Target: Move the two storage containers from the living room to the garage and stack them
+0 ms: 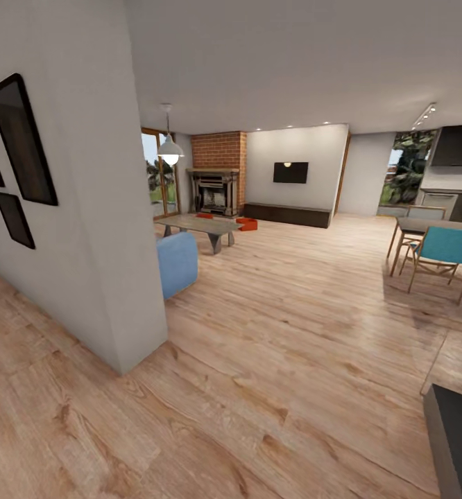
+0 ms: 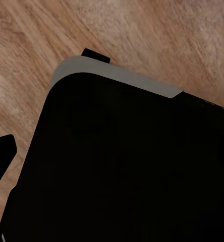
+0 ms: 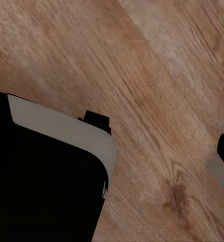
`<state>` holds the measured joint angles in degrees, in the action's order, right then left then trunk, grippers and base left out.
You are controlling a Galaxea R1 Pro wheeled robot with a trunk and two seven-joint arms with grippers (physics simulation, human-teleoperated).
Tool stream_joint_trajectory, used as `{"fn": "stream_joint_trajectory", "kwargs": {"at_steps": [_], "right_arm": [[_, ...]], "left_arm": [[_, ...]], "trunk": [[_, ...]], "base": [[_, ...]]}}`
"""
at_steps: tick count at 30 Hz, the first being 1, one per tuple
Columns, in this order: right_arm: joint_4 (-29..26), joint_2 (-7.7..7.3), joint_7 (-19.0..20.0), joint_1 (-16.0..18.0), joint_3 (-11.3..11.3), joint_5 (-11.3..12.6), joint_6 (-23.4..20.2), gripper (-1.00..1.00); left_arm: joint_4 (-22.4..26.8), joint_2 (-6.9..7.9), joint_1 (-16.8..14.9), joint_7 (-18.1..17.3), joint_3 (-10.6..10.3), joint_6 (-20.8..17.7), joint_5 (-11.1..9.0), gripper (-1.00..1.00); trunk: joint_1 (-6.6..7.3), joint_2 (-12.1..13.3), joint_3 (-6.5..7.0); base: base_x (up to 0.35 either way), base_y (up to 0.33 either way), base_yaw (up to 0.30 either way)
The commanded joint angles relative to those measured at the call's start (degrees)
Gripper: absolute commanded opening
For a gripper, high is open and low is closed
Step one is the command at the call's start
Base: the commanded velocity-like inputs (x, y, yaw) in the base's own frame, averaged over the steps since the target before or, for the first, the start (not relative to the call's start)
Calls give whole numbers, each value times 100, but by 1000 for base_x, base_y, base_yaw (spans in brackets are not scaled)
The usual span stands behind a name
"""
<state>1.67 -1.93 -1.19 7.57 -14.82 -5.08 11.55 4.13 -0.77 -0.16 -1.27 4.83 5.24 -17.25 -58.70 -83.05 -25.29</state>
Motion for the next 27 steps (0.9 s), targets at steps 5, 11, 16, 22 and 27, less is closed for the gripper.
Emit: {"fn": "stream_joint_trajectory", "kwargs": {"at_steps": [5, 11, 16, 22, 27], "right_arm": [[18, 4, -12, 8, 8, -38, 25, 100], [18, 1, -12, 8, 6, -39, 28, 100], [18, 0, -12, 8, 13, -37, 32, 100], [18, 4, -12, 8, 17, -38, 39, 100], [18, 15, -36, 8, 30, -37, 32, 100]], "left_arm": [[0, -2, -2, -12, 47, 14, -6, 100], [0, -2, -2, -12, 53, 13, -6, 100], [0, -2, -2, -12, 53, 12, -11, 100], [0, -2, -2, -13, 53, 12, -10, 100], [0, -2, -2, -11, 53, 12, -7, 100]], "trunk": [[-3, -3, -6], [-3, -3, -6], [-3, -3, -6], [-3, -3, -6], [-3, -3, -6]], "base": [[323, 0, 0], [323, 0, 0], [323, 0, 0], [323, 0, -1], [323, 0, -137]]}}
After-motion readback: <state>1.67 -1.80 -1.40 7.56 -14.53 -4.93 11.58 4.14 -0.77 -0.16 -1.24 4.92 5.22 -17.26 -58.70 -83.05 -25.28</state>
